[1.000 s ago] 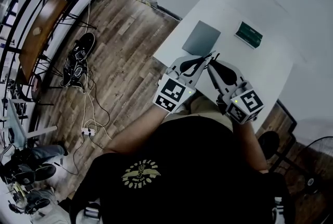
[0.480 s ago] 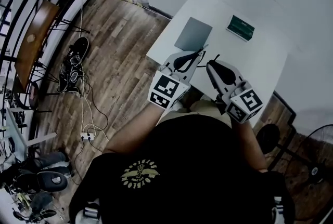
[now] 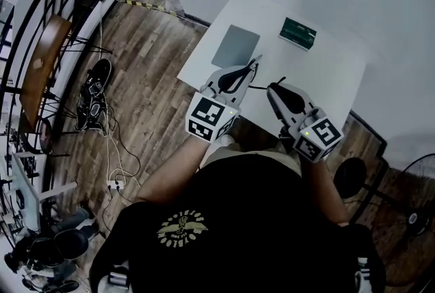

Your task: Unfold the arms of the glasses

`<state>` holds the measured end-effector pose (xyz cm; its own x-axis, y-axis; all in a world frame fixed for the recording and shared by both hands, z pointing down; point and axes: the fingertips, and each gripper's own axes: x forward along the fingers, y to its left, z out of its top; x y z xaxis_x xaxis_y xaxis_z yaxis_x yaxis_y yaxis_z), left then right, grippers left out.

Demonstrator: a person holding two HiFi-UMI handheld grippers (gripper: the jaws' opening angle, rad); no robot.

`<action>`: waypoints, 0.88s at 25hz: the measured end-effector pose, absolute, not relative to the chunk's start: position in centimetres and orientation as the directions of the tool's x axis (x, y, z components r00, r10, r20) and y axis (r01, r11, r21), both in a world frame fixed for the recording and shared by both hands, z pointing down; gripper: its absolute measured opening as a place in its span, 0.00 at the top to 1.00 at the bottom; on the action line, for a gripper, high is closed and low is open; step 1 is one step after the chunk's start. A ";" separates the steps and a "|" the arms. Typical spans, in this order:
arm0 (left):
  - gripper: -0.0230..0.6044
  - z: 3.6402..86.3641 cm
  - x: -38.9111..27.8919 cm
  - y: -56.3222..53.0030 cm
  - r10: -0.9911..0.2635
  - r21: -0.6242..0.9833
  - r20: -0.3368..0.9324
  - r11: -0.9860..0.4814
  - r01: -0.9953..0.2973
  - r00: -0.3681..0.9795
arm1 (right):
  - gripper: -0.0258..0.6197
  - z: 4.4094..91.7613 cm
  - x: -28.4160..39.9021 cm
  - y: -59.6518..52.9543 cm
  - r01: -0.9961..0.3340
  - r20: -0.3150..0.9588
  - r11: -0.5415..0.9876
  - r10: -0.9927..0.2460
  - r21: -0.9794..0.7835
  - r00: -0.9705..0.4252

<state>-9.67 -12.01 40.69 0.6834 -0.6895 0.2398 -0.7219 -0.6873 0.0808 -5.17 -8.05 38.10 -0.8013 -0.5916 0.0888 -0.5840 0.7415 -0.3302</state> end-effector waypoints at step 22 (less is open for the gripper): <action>0.93 37.9 1.6 -13.2 -0.703 0.086 0.210 -0.680 -0.729 0.680 | 0.92 39.8 9.2 -6.4 -0.605 0.075 0.689 -0.633 -0.398 -0.770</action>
